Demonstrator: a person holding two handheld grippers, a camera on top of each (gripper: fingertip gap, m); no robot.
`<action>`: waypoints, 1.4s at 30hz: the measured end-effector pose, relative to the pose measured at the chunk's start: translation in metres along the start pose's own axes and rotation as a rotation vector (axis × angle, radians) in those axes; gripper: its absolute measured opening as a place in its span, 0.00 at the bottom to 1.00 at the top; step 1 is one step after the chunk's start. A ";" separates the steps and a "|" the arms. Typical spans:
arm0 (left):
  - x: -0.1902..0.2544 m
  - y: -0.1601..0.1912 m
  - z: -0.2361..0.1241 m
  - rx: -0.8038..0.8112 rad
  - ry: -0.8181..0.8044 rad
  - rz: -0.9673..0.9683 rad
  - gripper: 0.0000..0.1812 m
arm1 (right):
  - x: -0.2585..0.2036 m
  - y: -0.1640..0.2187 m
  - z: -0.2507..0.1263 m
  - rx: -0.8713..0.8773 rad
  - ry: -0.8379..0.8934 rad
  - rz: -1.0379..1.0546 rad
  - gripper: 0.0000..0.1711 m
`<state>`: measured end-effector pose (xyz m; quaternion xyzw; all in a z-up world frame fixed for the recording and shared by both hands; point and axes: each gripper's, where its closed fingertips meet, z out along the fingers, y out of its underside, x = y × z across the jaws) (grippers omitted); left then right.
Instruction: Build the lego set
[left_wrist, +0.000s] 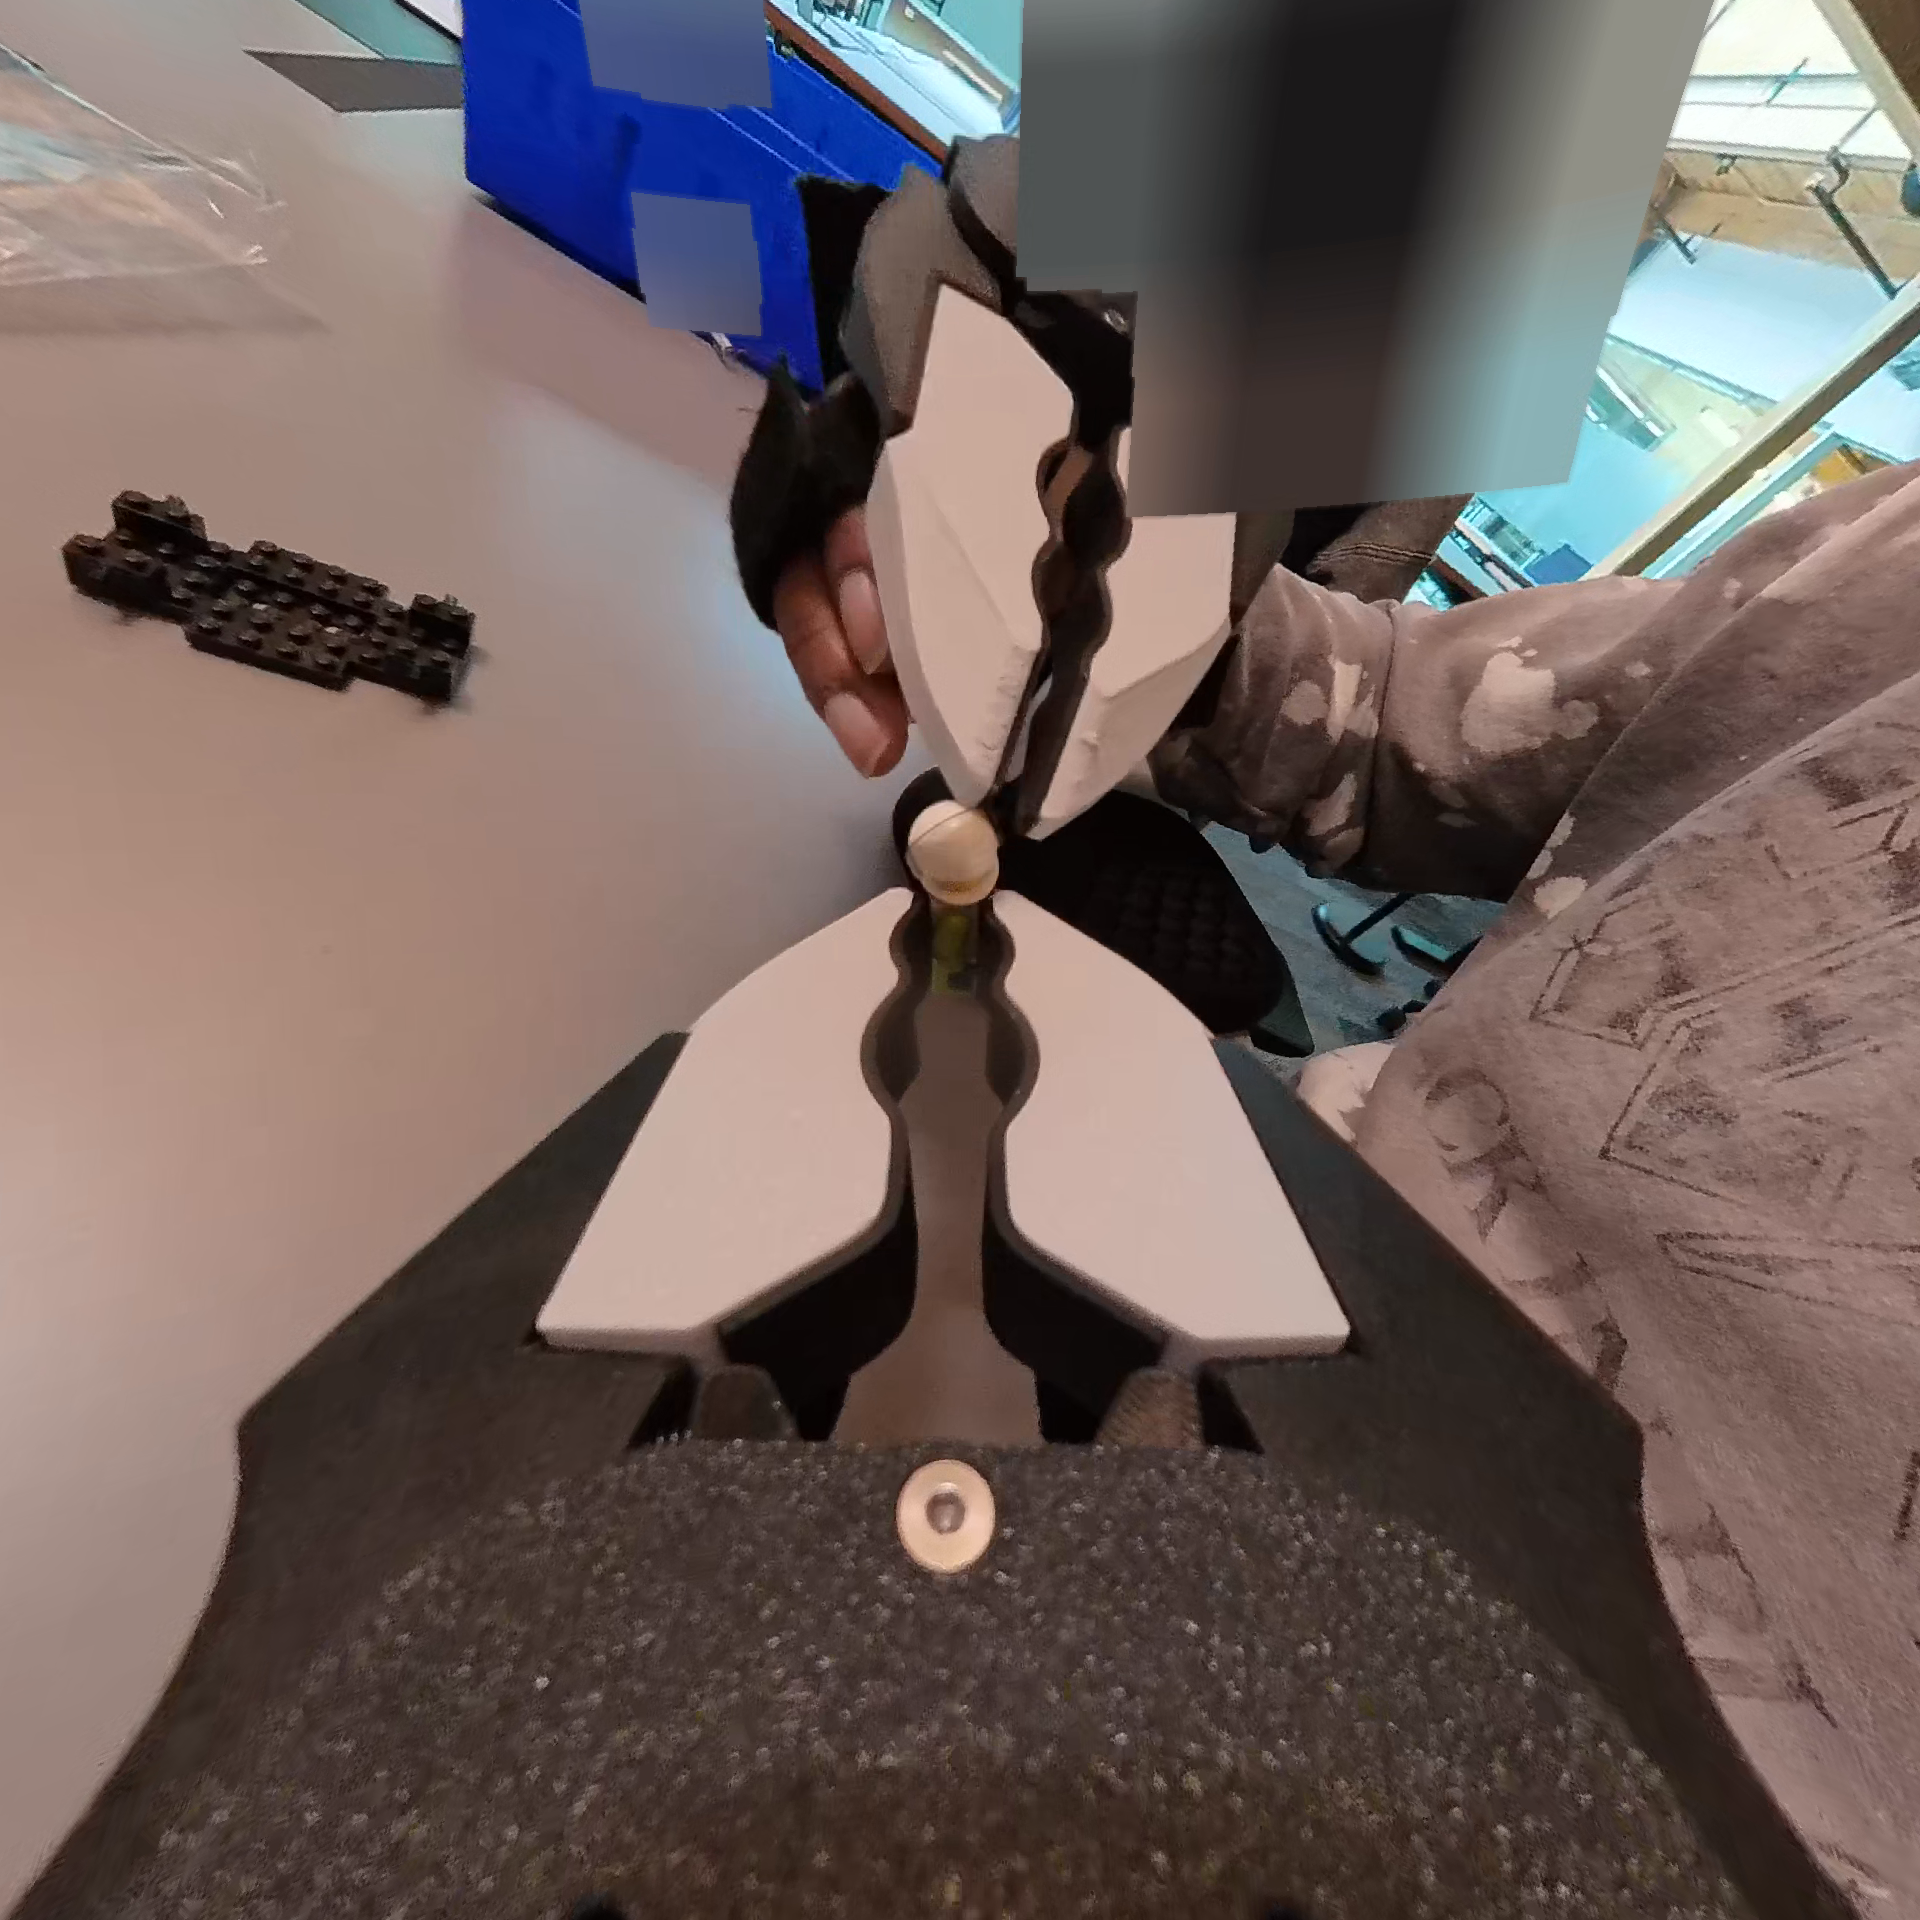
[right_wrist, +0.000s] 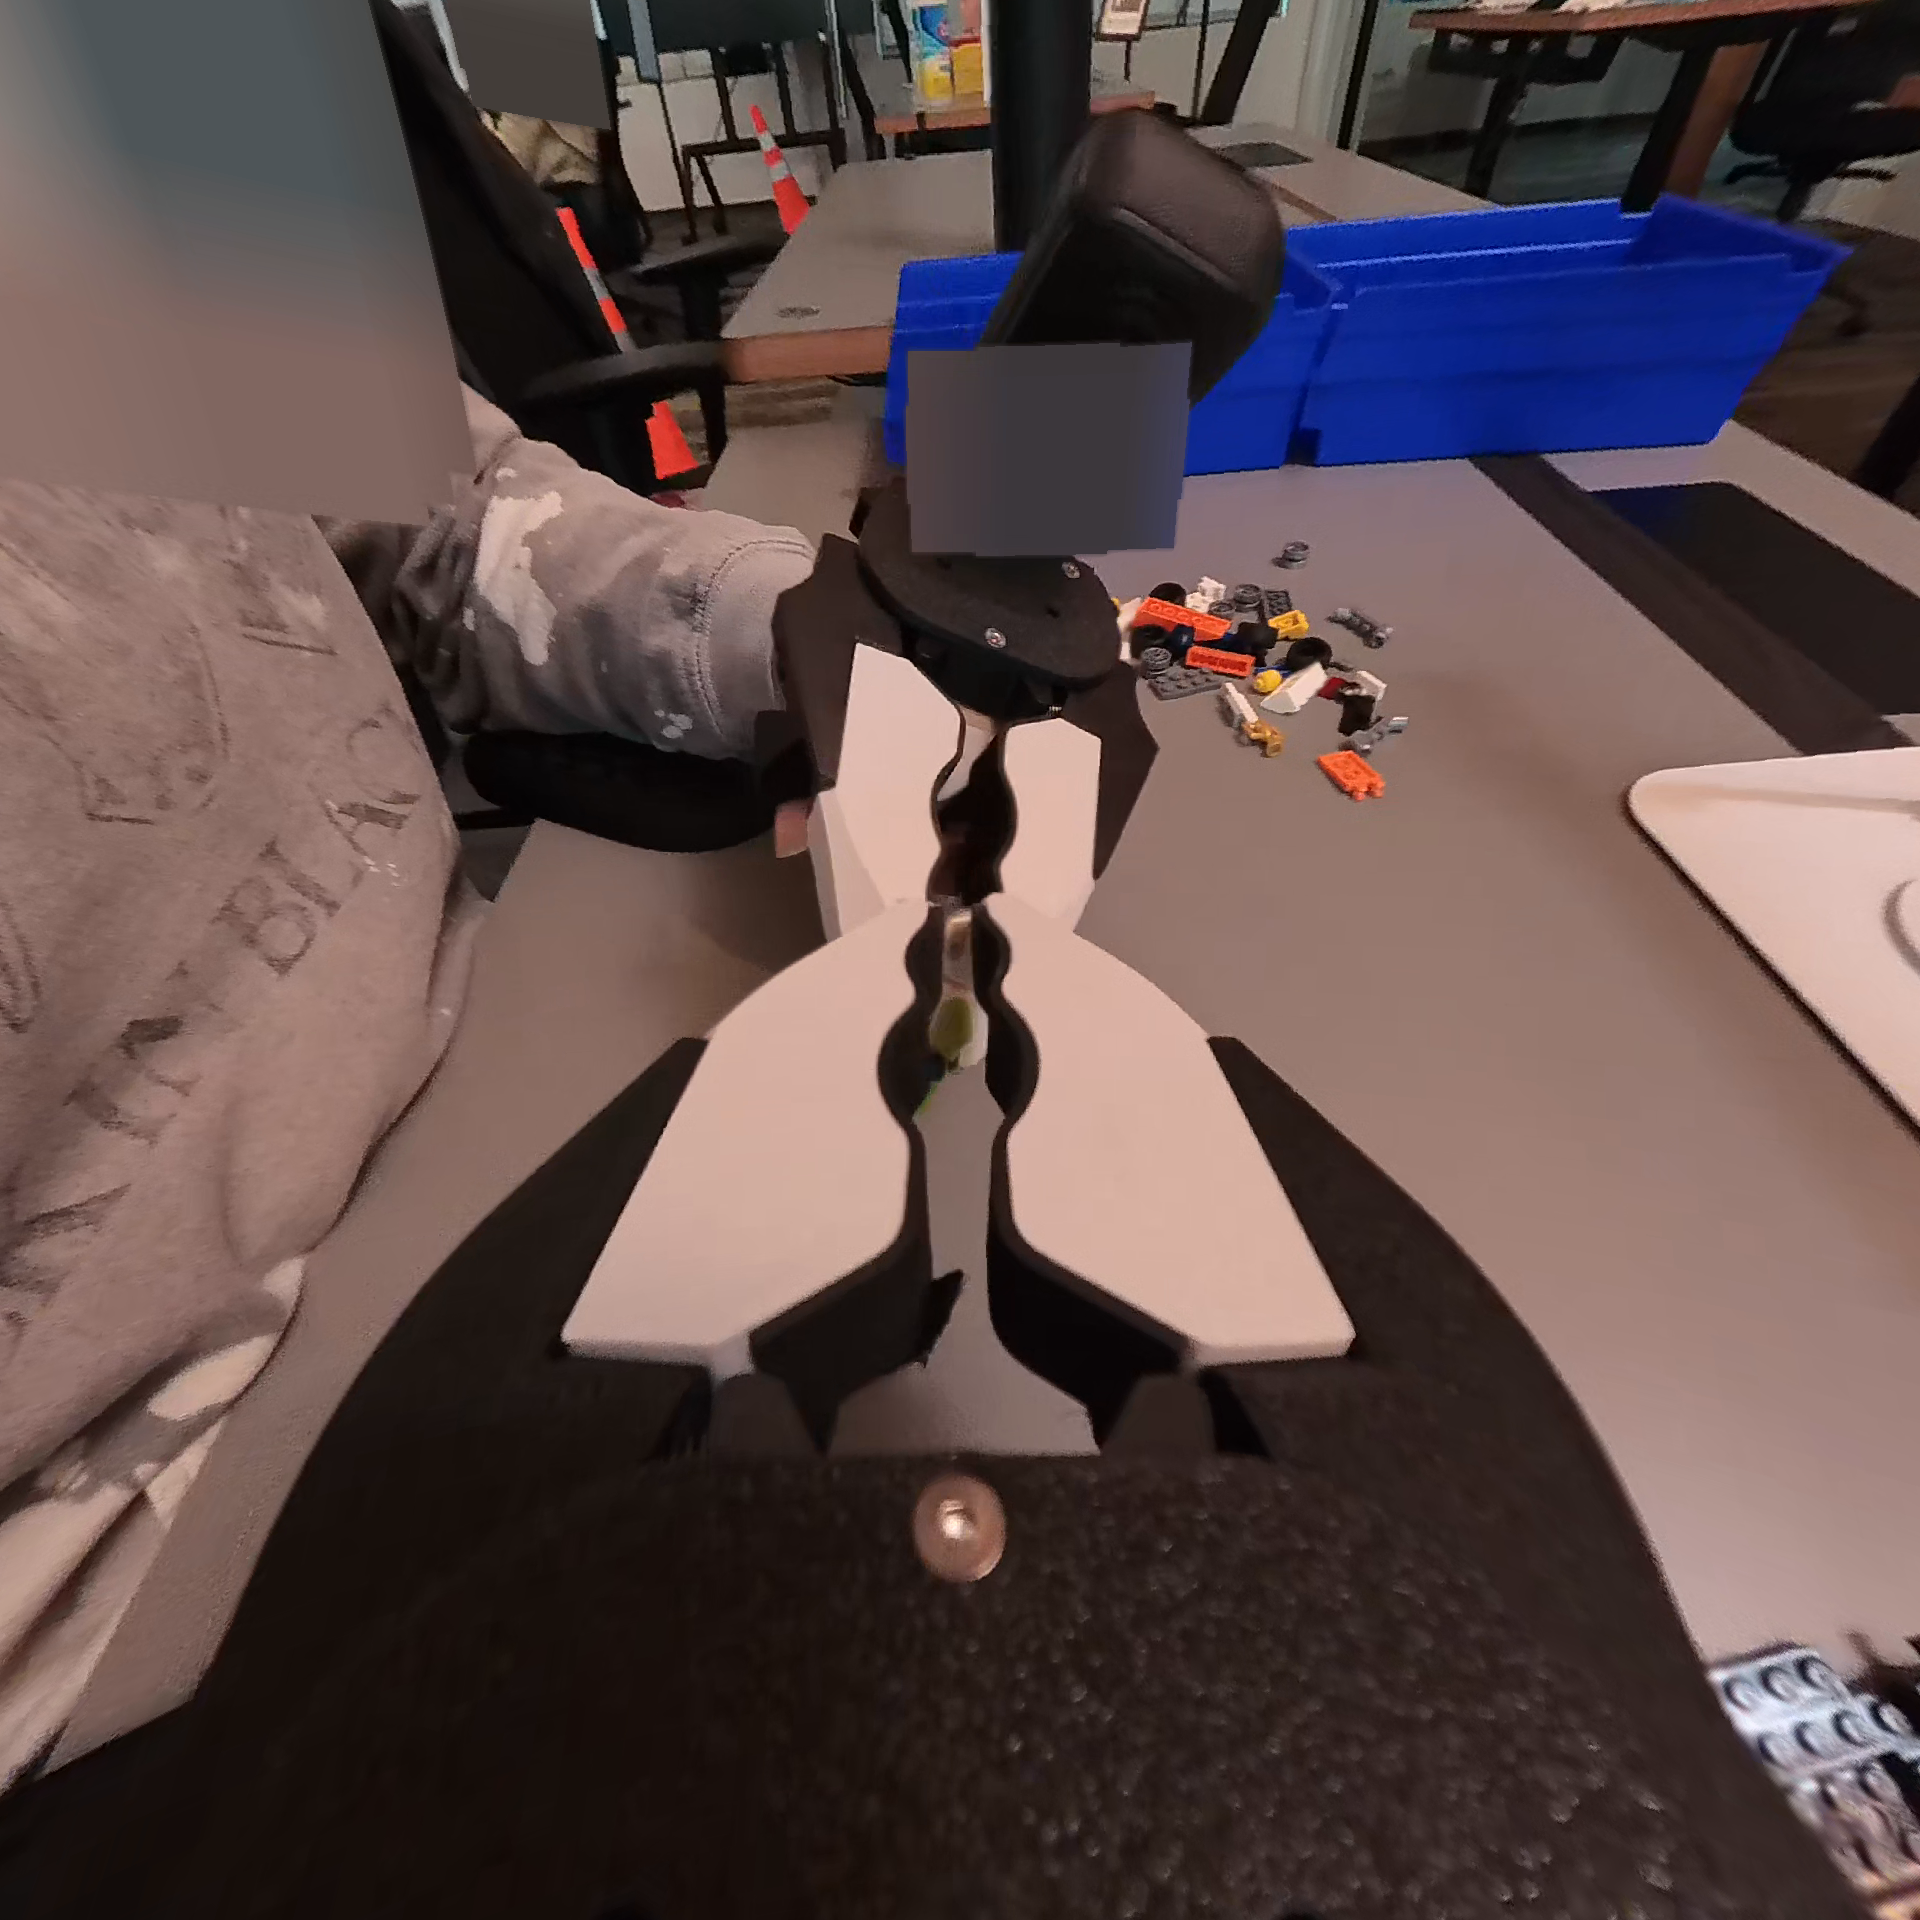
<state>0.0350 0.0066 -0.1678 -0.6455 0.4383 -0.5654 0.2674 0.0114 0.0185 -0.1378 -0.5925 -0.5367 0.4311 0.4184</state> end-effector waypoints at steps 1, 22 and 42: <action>0.000 0.000 0.000 0.000 0.001 -0.002 0.04 | 0.000 0.000 0.000 -0.005 0.012 -0.011 0.03; -0.008 0.006 0.003 -0.057 -0.098 0.047 0.04 | 0.003 0.010 0.003 -0.139 0.069 -0.032 0.11; 0.002 0.003 0.001 -0.065 -0.066 0.079 0.04 | -0.002 0.010 -0.007 -0.075 -0.170 0.078 0.05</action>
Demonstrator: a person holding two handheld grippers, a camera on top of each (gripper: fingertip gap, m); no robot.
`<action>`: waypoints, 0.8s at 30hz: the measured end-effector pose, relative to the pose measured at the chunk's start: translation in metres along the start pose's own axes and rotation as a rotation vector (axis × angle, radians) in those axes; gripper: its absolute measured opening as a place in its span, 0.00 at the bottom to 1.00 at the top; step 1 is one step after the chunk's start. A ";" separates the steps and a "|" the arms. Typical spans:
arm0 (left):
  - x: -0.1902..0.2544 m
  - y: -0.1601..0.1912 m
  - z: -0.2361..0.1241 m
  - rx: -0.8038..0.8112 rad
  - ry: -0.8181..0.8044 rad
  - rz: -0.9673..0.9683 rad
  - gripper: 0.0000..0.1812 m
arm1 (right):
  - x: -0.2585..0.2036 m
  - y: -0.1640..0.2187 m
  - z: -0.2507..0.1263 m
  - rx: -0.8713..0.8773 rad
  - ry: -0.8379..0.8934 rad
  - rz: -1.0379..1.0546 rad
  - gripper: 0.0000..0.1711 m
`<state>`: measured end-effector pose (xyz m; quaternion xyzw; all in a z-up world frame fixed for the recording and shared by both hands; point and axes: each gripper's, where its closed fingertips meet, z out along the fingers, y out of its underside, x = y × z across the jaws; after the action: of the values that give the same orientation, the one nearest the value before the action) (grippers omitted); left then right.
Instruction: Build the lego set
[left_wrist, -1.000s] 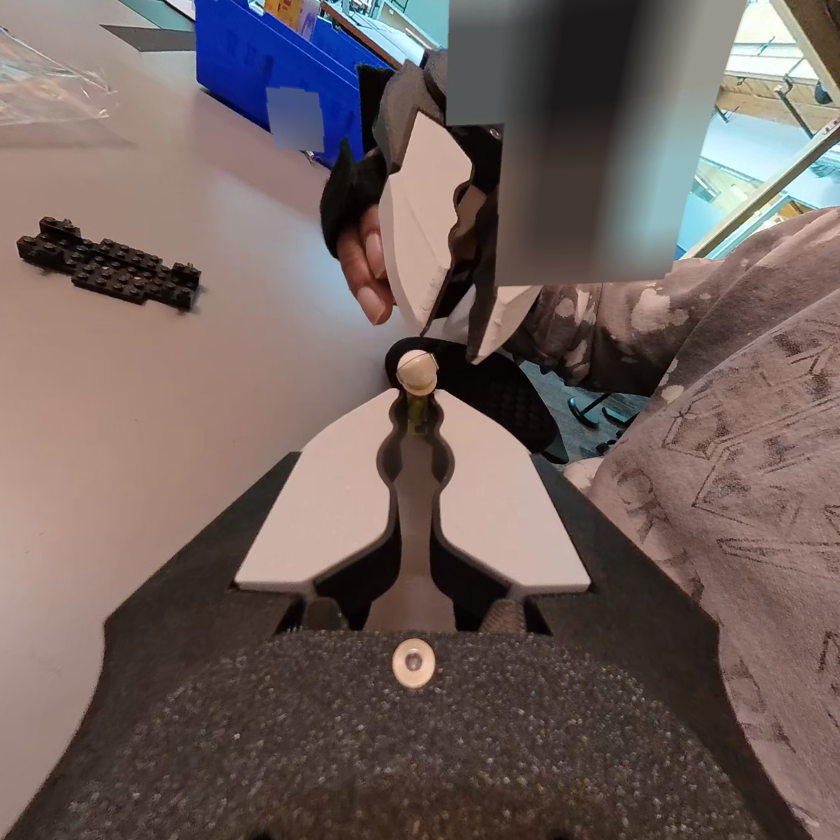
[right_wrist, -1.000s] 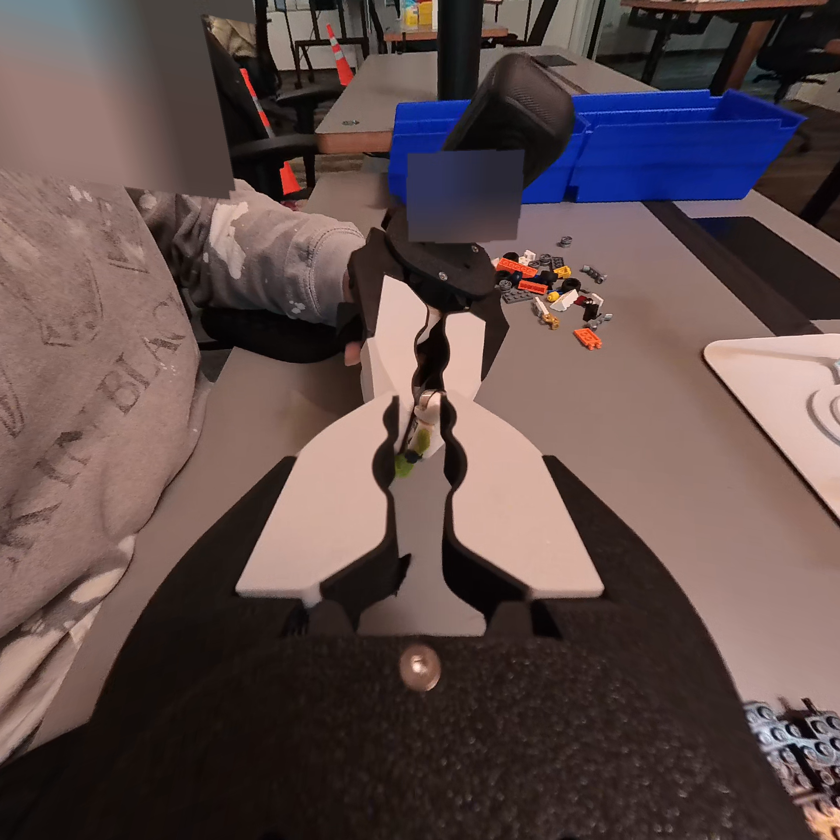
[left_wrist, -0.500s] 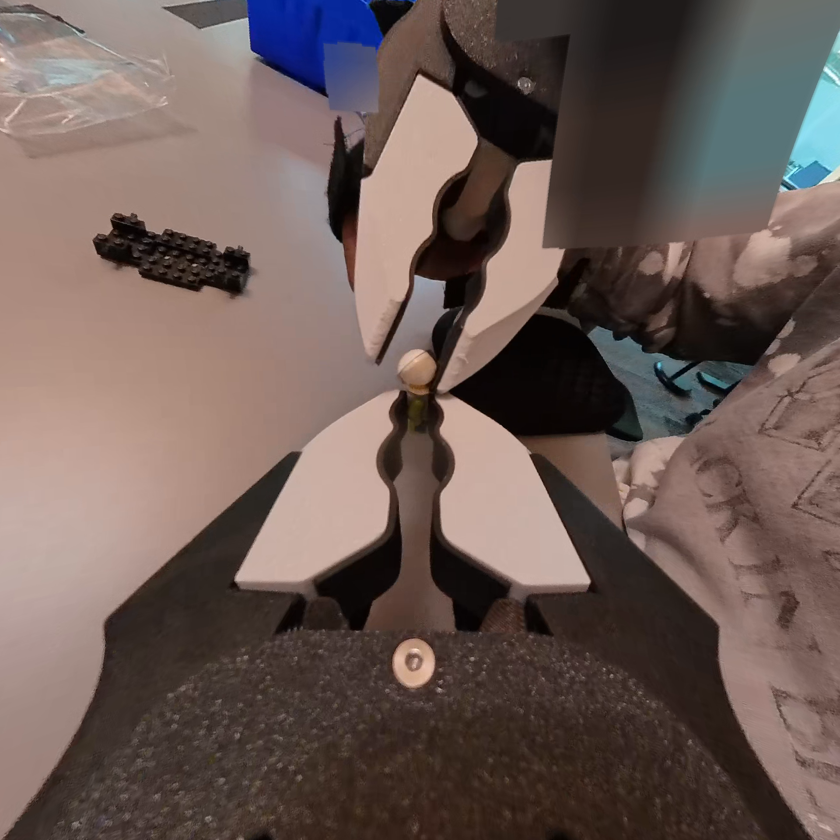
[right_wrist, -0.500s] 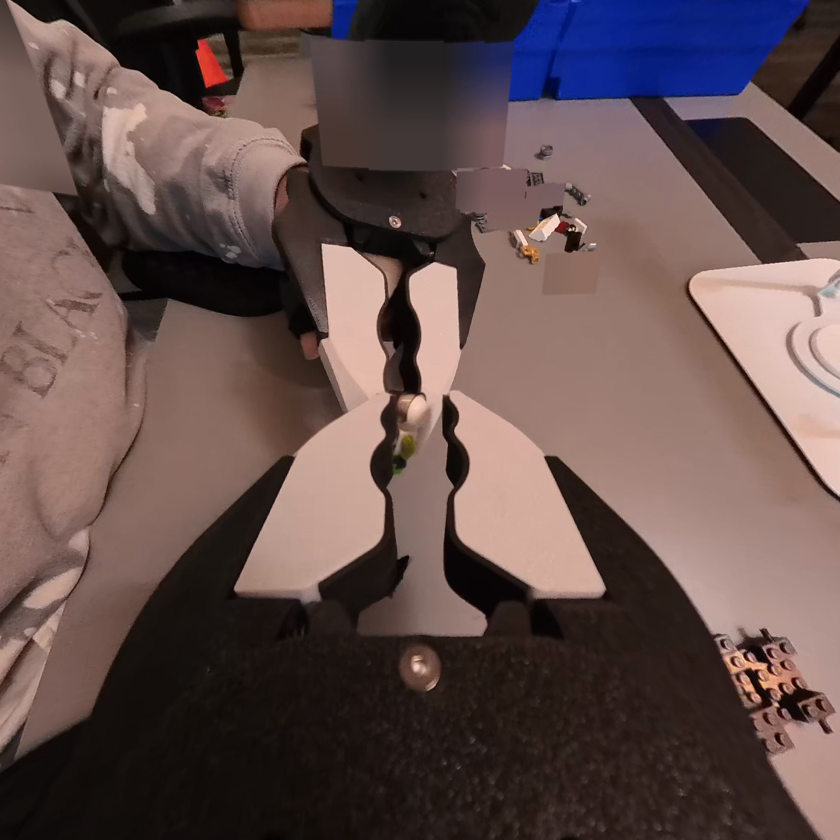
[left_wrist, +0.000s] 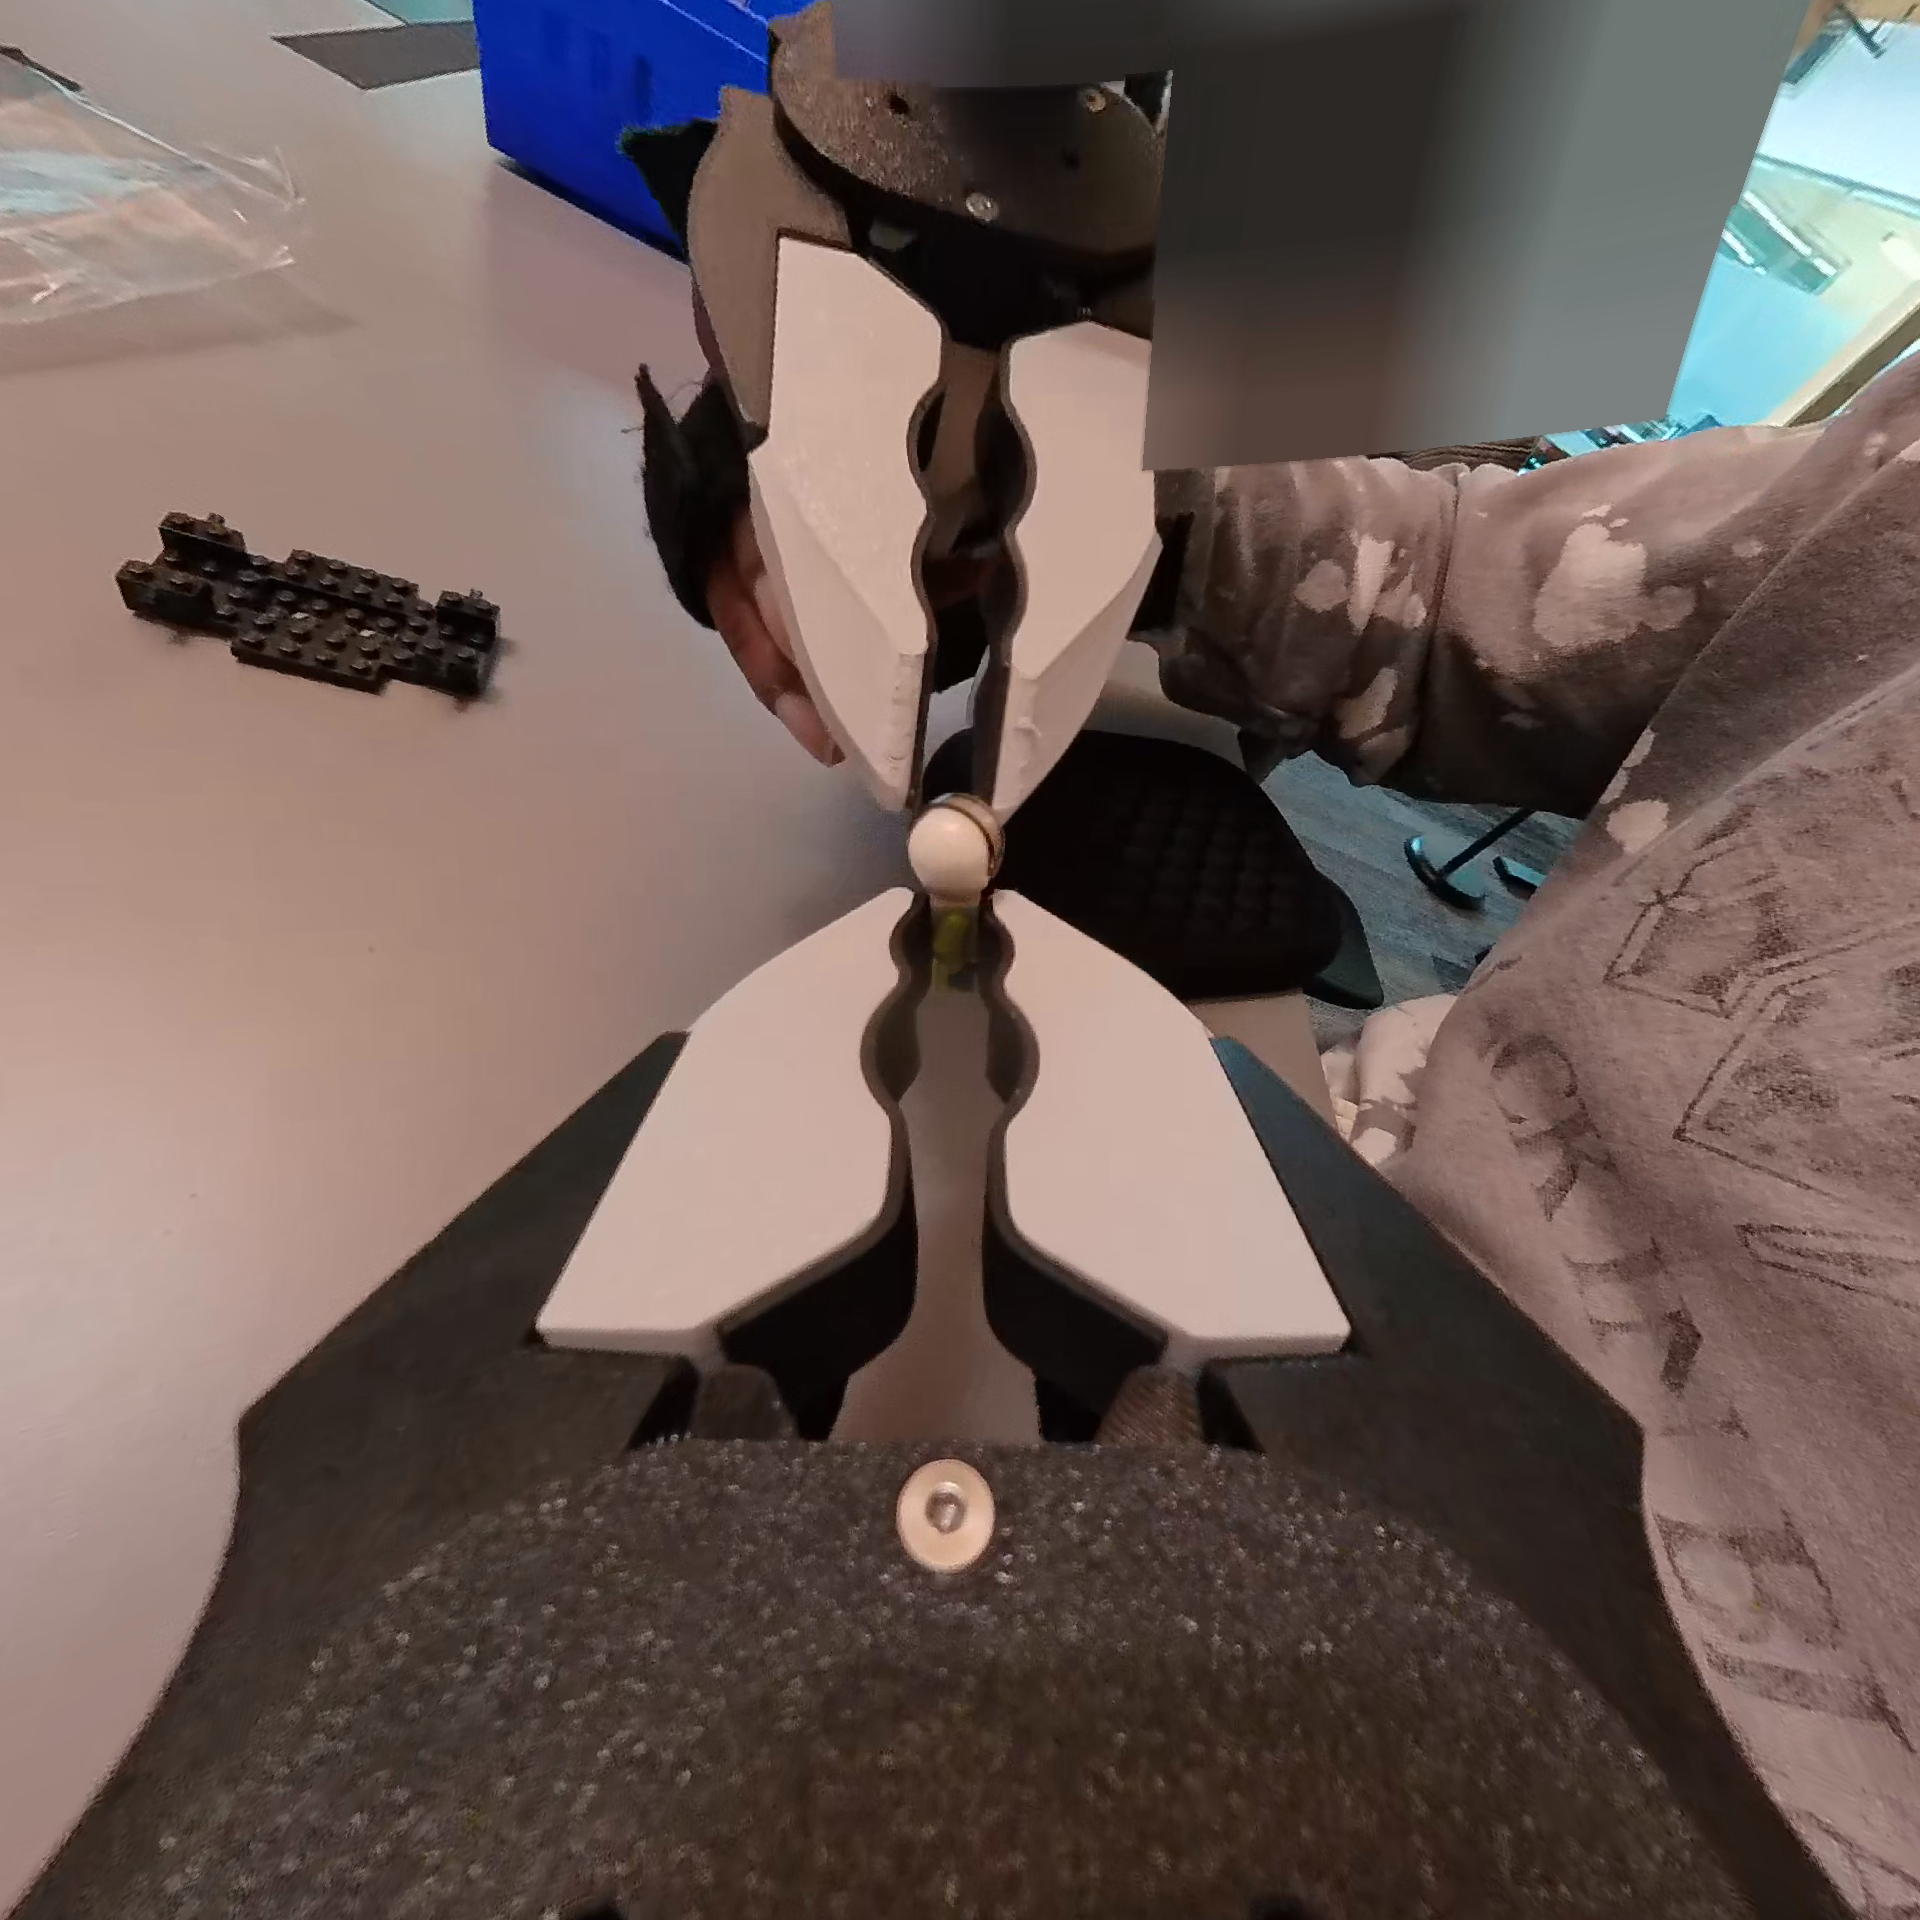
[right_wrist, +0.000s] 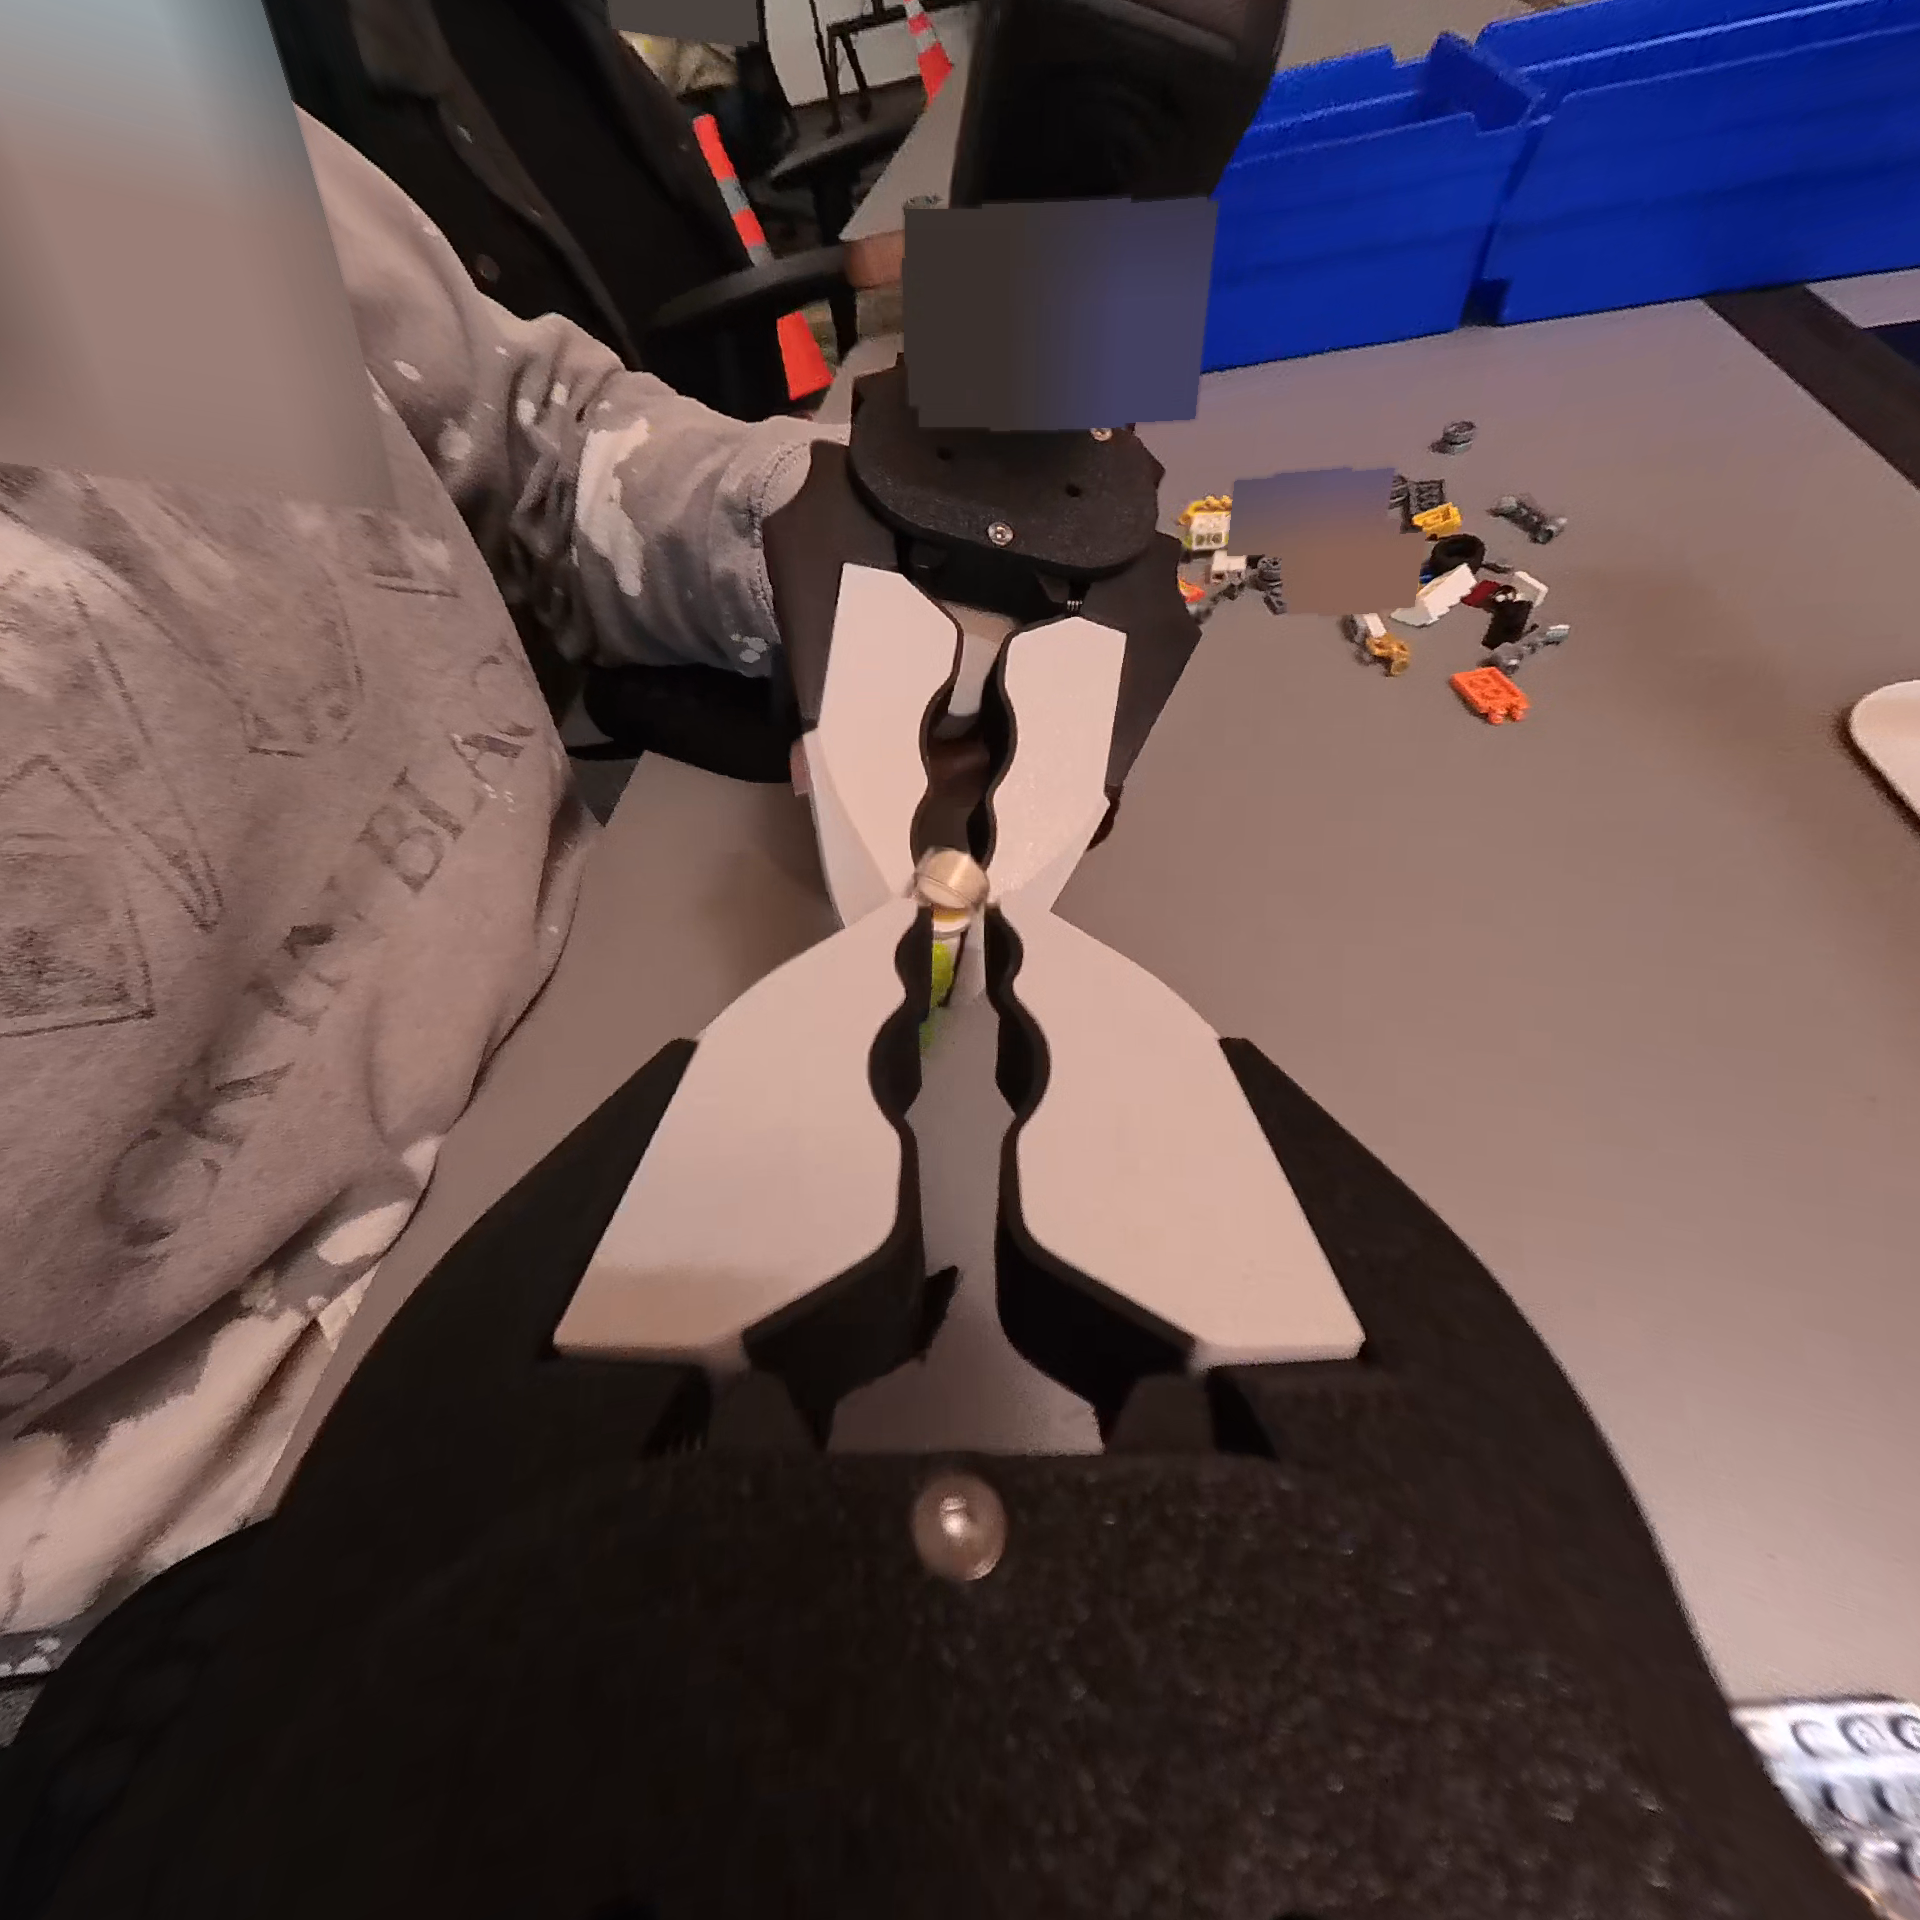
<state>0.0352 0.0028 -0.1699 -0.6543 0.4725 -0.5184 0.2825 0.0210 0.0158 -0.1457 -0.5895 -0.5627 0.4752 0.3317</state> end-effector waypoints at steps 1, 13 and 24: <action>0.000 0.000 0.000 -0.002 0.001 -0.002 0.04 | -0.001 -0.001 0.000 0.010 -0.011 0.004 0.06; 0.001 0.002 0.000 -0.001 0.042 -0.079 0.04 | 0.001 -0.001 0.000 0.010 0.003 -0.013 0.09; 0.003 0.001 0.000 0.010 0.079 -0.112 0.04 | 0.003 -0.001 0.001 0.012 0.021 -0.011 0.10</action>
<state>0.0346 -0.0006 -0.1696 -0.6574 0.4433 -0.5611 0.2376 0.0193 0.0189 -0.1459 -0.5894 -0.5596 0.4703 0.3440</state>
